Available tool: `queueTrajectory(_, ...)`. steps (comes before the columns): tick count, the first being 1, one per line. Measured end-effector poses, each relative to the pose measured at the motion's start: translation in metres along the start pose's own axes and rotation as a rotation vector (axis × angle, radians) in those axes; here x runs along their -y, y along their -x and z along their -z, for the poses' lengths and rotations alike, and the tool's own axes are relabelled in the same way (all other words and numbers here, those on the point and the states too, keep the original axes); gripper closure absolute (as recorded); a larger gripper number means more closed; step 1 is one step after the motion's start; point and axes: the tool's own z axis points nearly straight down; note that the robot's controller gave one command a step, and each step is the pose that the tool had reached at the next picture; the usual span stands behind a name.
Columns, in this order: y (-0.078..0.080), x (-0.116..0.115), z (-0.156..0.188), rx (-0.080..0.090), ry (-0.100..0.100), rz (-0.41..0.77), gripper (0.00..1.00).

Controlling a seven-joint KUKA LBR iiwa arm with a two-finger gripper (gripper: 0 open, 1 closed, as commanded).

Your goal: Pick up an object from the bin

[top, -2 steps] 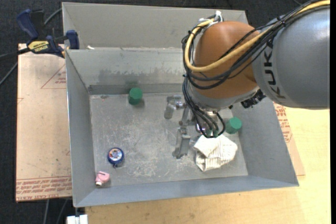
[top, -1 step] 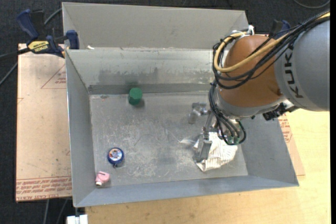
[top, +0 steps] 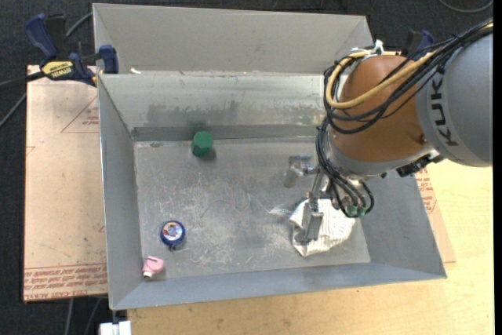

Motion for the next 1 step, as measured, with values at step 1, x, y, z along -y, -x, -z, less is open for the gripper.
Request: queueTrajectory(1, -0.0105, 0.0291, -0.0425, -0.004, 0.001, 0.165, 0.0)
